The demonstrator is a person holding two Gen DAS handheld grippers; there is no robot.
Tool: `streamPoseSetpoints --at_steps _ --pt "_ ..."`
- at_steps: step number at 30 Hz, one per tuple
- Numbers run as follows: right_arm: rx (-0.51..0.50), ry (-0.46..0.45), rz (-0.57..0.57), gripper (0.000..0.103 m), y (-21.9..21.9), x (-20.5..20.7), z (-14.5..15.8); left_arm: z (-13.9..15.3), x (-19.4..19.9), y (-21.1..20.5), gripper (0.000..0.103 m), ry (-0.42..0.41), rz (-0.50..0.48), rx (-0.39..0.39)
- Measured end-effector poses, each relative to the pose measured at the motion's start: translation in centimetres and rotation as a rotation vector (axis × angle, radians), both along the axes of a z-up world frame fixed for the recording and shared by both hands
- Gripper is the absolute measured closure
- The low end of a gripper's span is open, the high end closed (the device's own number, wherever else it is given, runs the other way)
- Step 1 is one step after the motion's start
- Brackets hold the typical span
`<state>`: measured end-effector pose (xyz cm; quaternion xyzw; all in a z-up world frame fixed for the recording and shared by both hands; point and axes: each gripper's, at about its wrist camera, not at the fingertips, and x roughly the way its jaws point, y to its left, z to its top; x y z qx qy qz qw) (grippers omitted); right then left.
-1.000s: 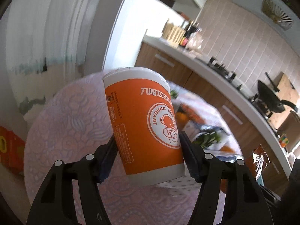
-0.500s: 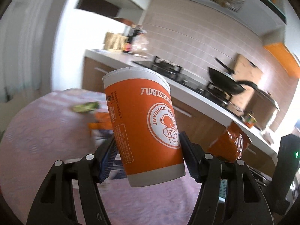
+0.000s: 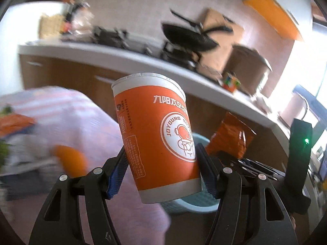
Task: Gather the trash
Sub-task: 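Carry snack bag and orange cup over the basket and release both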
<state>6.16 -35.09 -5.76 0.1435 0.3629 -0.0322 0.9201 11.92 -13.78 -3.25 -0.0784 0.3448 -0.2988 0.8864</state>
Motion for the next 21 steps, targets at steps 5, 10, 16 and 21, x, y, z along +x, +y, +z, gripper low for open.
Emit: streamPoseSetpoints --at_steps 5,10,16,21 --pt "0.087 0.099 -0.058 0.084 -4.8 0.5 -3.7 -4.1 2.3 -4.1 0.041 0.140 -0.090 -0.007" --pt "0.113 0.157 -0.095 0.082 -7.2 1.0 -6.1 -6.2 2.8 -6.7 0.040 0.163 -0.110 0.046" --pt "0.144 0.183 -0.113 0.076 -8.9 1.7 -7.5 -7.3 3.7 -7.8 0.037 0.170 -0.133 0.080" --pt "0.134 0.199 -0.126 0.056 -9.0 1.9 -8.1 -7.4 3.8 -6.6 0.032 0.181 -0.111 0.069"
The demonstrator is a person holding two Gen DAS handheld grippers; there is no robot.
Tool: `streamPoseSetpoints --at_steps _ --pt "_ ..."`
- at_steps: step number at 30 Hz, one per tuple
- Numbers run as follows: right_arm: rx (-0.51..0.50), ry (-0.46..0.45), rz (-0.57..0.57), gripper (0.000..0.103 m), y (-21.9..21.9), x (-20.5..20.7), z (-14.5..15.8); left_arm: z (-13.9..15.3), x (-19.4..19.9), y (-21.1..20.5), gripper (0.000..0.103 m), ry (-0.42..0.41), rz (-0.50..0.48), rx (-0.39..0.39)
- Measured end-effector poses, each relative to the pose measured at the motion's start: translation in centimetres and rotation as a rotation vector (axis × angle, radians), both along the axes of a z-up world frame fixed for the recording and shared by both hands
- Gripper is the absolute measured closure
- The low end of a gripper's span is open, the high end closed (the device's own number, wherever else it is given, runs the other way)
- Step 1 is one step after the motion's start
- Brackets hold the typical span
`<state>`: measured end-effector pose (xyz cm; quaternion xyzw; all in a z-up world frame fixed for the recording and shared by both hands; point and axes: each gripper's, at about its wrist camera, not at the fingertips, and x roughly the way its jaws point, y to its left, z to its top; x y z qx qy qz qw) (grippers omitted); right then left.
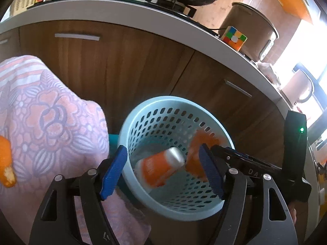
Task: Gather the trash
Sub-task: 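Carry snack bag and orange cup over the basket and release both, then grasp the milk carton with right gripper while left grasps polka-dot paper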
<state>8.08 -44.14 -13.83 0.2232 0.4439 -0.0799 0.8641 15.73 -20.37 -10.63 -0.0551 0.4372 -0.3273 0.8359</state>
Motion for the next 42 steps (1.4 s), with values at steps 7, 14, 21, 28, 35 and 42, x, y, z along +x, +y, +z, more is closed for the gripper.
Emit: streamPoseSetpoints --at_steps 7,14,21,28,35,42 --pt "0.002 -0.042 0.030 0.056 1.1 -0.4 1.5 1.6 -1.0 2.0 0.032 -0.047 0.040 -0.017" --pt "-0.029 -0.124 0.128 0.056 5.8 0.0 4.8 4.2 -2.9 6.2 0.032 -0.123 0.121 -0.040" --pt "-0.043 -0.209 0.260 0.056 11.8 -0.2 7.9 7.1 -5.4 12.8 0.032 -0.237 0.272 0.005" --pt "-0.056 -0.248 0.409 0.056 19.1 0.6 10.0 8.9 -8.2 20.0 0.032 -0.328 0.418 0.077" --pt "-0.053 -0.242 0.550 0.056 26.0 2.1 10.0 7.4 -9.9 26.5 0.013 -0.337 0.565 0.178" --pt "-0.034 -0.217 0.639 0.056 30.6 3.9 9.1 3.3 -8.1 31.4 0.013 -0.146 0.602 0.152"
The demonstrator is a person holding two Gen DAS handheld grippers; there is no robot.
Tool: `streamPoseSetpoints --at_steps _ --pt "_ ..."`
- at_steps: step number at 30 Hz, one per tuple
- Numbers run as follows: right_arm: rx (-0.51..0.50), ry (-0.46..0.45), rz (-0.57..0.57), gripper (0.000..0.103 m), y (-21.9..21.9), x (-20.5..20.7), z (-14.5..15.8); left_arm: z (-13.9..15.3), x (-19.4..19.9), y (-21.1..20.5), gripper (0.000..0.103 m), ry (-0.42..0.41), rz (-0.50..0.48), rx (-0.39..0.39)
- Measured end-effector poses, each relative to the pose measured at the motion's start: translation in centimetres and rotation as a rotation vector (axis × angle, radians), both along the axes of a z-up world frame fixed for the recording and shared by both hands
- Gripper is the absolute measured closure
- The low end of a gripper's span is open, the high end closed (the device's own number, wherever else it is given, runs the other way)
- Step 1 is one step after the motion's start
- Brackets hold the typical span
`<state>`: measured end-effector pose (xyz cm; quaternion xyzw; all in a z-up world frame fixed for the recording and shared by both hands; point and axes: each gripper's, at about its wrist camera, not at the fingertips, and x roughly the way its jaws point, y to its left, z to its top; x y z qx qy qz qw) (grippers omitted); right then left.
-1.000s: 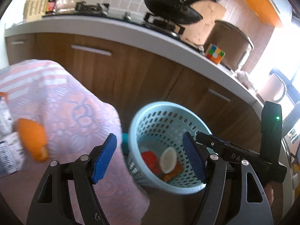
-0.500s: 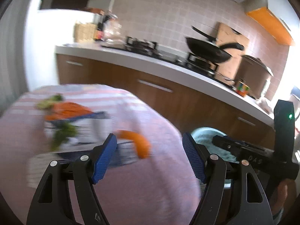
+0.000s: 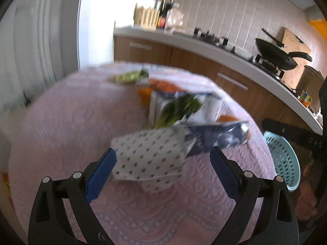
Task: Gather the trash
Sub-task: 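Grasp the milk carton with right gripper while left grasps polka-dot paper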
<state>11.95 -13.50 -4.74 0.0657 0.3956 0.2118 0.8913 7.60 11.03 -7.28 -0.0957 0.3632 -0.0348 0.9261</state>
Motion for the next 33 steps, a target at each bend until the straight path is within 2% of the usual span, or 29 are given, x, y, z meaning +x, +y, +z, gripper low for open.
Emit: streamPoseSetpoints --at_steps 2,7,10,12,14,15,17,20,23,26,28,30,33 --pt "-0.002 0.011 0.002 0.056 0.5 0.6 -0.3 -1.0 0.7 0.7 0.013 0.052 0.017 -0.002" --pt "-0.003 0.050 0.004 0.056 1.3 1.6 -1.7 -2.9 1.6 0.9 0.013 0.120 0.013 0.006" --pt "0.005 0.071 0.033 0.057 1.9 1.5 -2.4 -2.9 2.0 0.9 0.013 0.124 0.009 0.024" --pt "0.013 0.080 0.048 0.062 2.3 1.2 -2.5 -2.8 2.2 0.8 0.018 0.123 0.017 0.040" --pt "0.019 0.078 0.070 0.063 2.6 0.4 -2.4 -2.7 2.1 1.2 0.034 0.125 0.028 0.060" --pt "0.012 0.068 0.074 0.063 2.8 0.0 -2.2 -2.7 1.9 1.5 0.039 0.126 0.029 0.061" --pt "0.001 0.051 0.093 0.063 3.2 -0.9 -2.0 -2.5 1.7 2.7 0.056 0.131 0.030 0.037" --pt "-0.008 0.040 0.122 0.063 3.8 -1.6 -1.8 -2.3 1.6 4.3 0.062 0.130 0.035 -0.031" --pt "-0.008 0.024 0.149 0.063 4.0 -2.0 -1.2 -2.4 1.6 4.9 0.068 0.127 0.054 -0.029" --pt "-0.035 0.022 0.238 0.063 5.0 -3.3 -0.9 -2.4 1.6 5.2 0.067 0.128 0.042 -0.046" --pt "-0.035 0.020 0.324 0.063 5.5 -4.9 -1.0 -2.4 1.4 5.3 0.057 0.126 0.038 -0.043" --pt "-0.018 0.020 0.382 0.063 5.6 -6.3 -1.0 -2.2 0.9 5.6 0.053 0.119 0.030 -0.041" --pt "-0.027 0.003 0.377 0.063 5.2 -7.0 -0.8 -1.8 0.1 6.0 0.046 0.103 0.008 -0.046"
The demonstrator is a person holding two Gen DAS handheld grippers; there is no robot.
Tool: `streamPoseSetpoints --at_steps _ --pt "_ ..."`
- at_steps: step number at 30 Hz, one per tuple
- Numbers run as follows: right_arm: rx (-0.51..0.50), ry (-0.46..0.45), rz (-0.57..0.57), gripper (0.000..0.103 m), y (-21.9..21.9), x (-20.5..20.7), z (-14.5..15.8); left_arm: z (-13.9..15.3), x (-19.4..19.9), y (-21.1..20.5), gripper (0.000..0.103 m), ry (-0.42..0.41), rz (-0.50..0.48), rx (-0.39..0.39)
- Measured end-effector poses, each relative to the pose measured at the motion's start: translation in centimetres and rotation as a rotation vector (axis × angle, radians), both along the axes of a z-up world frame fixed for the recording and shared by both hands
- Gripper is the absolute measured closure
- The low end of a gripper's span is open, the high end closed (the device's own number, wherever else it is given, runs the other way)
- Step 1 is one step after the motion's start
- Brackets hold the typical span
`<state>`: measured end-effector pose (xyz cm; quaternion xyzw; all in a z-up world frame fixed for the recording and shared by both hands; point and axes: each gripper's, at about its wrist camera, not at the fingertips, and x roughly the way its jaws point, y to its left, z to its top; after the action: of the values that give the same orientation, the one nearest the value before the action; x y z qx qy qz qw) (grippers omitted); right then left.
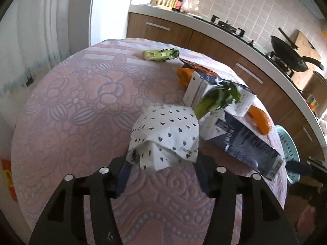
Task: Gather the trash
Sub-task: 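Grasp the milk carton with right gripper while left grasps polka-dot paper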
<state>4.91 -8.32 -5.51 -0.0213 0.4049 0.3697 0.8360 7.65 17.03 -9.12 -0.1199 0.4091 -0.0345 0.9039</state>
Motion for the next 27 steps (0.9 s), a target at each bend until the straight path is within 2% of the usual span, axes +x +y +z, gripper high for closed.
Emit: streamPoseSetpoints --at_steps 3,5,8,10,14,16,19,21,23,25,27 --pt "0.010 -0.007 -0.025 0.062 -0.4 0.7 0.4 0.4 -0.7 0.2 0.038 -0.022 -0.017 0.010" --pt "-0.006 -0.001 -0.038 0.049 0.1 1.5 0.0 0.6 -1.0 0.2 0.036 -0.029 -0.026 0.011" --pt "-0.047 -0.034 -0.066 0.040 1.2 2.4 -0.6 0.6 -1.2 0.3 0.029 -0.018 -0.057 0.004" --pt "-0.062 -0.024 -0.074 0.040 1.5 3.2 -1.0 0.2 -1.7 0.3 0.029 0.003 -0.080 0.003" --pt "-0.055 -0.023 -0.059 0.040 1.3 3.6 -1.2 0.0 -3.0 1.1 0.026 0.000 -0.142 -0.058" --pt "-0.052 -0.022 -0.056 0.040 1.4 4.1 -1.3 0.1 -3.2 1.5 0.021 -0.020 -0.134 -0.082" --pt "-0.032 0.005 -0.060 0.040 1.4 5.1 -1.5 0.3 -2.7 2.5 0.020 -0.032 -0.099 -0.160" --pt "-0.032 -0.002 -0.042 0.040 1.8 4.9 -1.4 0.4 -2.5 2.6 0.020 -0.043 -0.097 -0.179" --pt "-0.066 -0.035 -0.016 0.034 2.5 4.2 -1.4 0.5 -2.7 1.8 0.020 -0.047 -0.123 -0.140" --pt "-0.135 -0.077 -0.005 0.033 3.6 3.7 -2.0 0.4 -2.6 1.1 0.020 -0.040 -0.127 -0.092" --pt "-0.189 -0.117 -0.021 0.033 4.6 3.5 -2.5 -0.1 -2.1 0.9 0.020 -0.021 -0.112 -0.085"
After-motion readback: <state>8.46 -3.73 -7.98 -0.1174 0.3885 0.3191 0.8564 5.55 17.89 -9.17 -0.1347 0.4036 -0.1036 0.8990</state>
